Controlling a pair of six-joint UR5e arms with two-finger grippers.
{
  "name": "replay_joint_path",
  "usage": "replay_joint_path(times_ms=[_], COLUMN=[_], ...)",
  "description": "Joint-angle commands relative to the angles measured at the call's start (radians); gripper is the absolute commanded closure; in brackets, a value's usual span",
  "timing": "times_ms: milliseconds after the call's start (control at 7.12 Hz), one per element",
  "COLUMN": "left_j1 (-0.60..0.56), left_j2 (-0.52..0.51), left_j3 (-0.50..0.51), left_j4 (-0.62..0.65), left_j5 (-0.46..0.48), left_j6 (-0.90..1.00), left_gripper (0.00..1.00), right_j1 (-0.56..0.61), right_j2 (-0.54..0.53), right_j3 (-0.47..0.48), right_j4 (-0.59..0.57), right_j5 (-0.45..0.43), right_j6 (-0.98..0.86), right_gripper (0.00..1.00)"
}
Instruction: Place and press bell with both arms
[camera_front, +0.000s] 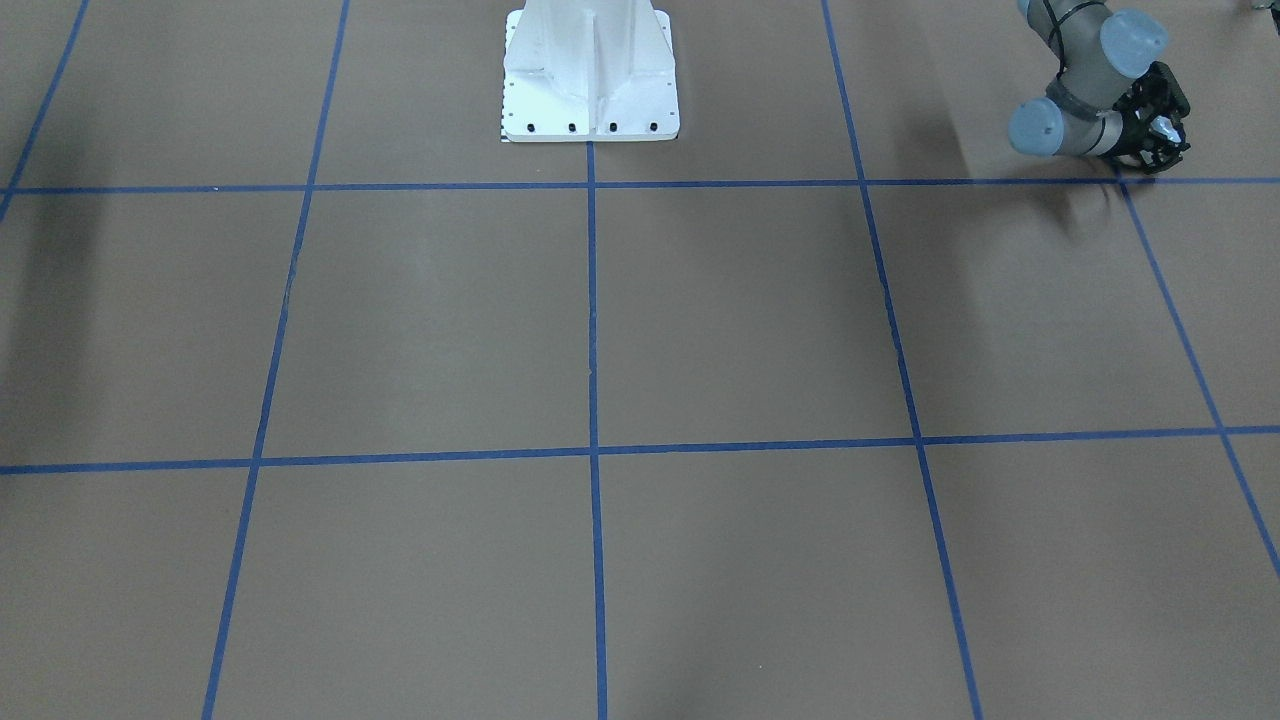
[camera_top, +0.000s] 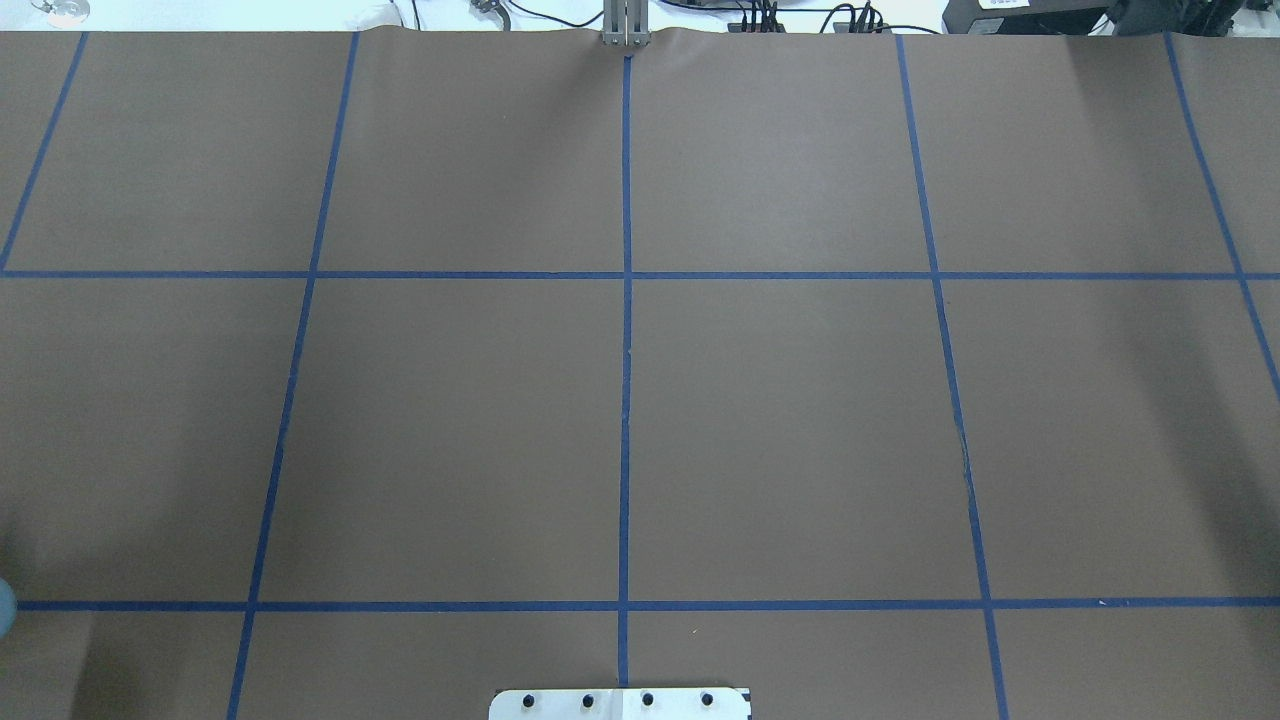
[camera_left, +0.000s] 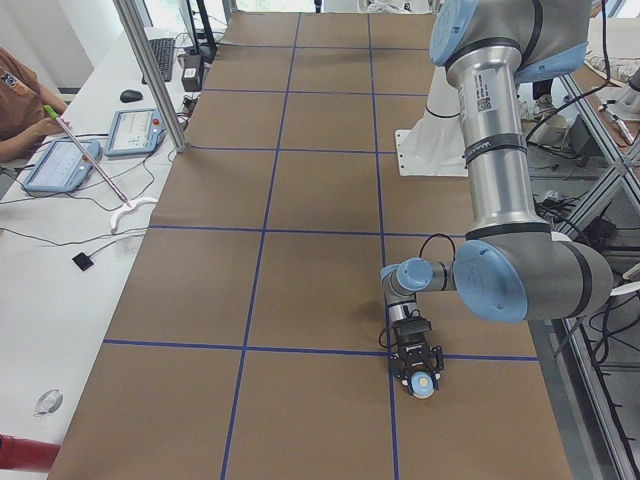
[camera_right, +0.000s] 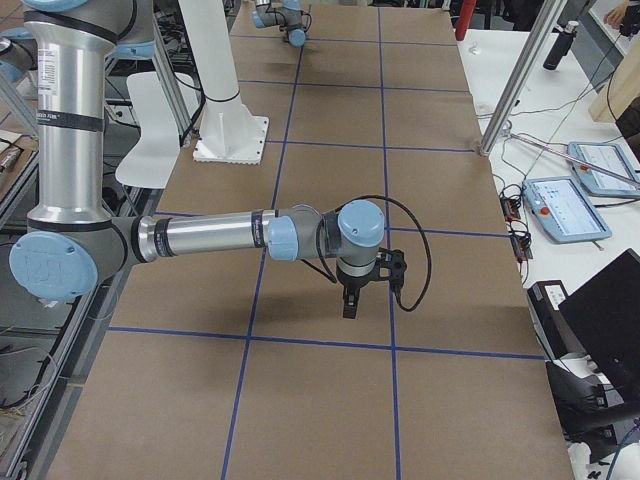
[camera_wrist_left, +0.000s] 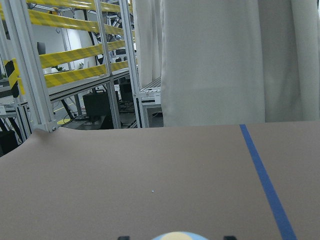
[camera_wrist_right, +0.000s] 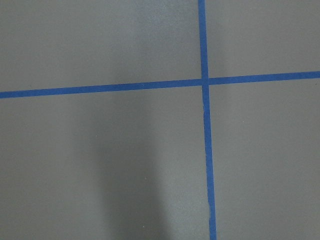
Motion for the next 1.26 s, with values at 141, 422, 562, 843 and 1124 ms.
replay_joint_path(times_ms=[141,422,562,843,1124], left_j1=[-0.015,-0.128,-0.223,-0.451,-0.626], left_j2=[0.12,0.15,0.136,0.019,-0.141], left_j3=[-0.1,-0.111,-0.111,-0.105,-0.092], left_j4=[0.0,0.004,0.004,0.002,0.0], left_j5=[0.002,0.027,0.158,0.332,0.425], left_j6=[0.158,0.314,0.406,0.636,0.834], left_gripper=[1.0,1.0,1.0,1.0,1.0], right_j1=[0.0,0.0,0.0,-0.002,-0.002], right_j2=[-0.002,-0.002,0.0,0.001,0.003], right_j3=[0.0,-0.002,-0.002,-0.008,-0.012], right_j4=[0.0,0.0,0.0,-0.002,-0.002], right_j5=[0.002,0.005,0.003,0.003,0.003], right_j6=[0.0,0.002,0.005,0.008,0.008], right_gripper=[0.0,0.0,0.0,0.0,0.0])
